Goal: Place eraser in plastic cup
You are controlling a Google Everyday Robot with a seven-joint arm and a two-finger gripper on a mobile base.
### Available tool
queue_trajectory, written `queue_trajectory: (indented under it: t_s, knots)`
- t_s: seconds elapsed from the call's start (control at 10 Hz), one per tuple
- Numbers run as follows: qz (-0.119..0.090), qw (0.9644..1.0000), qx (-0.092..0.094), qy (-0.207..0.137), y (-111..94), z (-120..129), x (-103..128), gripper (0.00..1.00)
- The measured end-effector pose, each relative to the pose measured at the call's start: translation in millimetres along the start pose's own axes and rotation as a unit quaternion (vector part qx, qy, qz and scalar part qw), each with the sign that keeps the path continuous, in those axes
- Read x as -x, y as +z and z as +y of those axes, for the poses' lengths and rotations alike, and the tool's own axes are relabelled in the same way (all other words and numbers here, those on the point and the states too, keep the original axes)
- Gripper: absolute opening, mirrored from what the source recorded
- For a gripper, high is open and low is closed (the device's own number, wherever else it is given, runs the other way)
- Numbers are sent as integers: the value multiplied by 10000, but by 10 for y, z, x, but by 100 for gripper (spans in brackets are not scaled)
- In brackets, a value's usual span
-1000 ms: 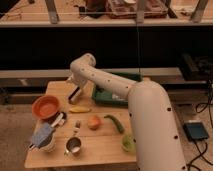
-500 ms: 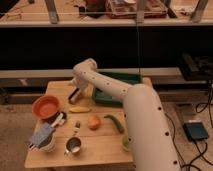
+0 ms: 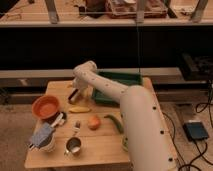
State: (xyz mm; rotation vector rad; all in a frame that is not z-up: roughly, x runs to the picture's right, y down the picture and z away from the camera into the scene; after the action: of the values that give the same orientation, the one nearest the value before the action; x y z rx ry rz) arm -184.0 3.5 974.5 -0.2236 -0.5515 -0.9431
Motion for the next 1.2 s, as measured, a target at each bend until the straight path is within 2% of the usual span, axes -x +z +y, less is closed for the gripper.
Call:
queue_trajectory:
  t_s: [0.1,0.3,0.6,0.8,1.0,1.2]
  knots:
    - [-33,10000,8,2,32,2,0,49]
    - [-102,9999,-6,-18,50,-28,22,40]
    - [-142,9999,-78,-33,-58,-64,21,9]
    - [-90,9998,-121,-125,-332,-120,24,6]
    - [-56,9993,-235,-282,-745,-148,100,6]
    - [-102,9973,-463,-565,-1210,-63,363,6]
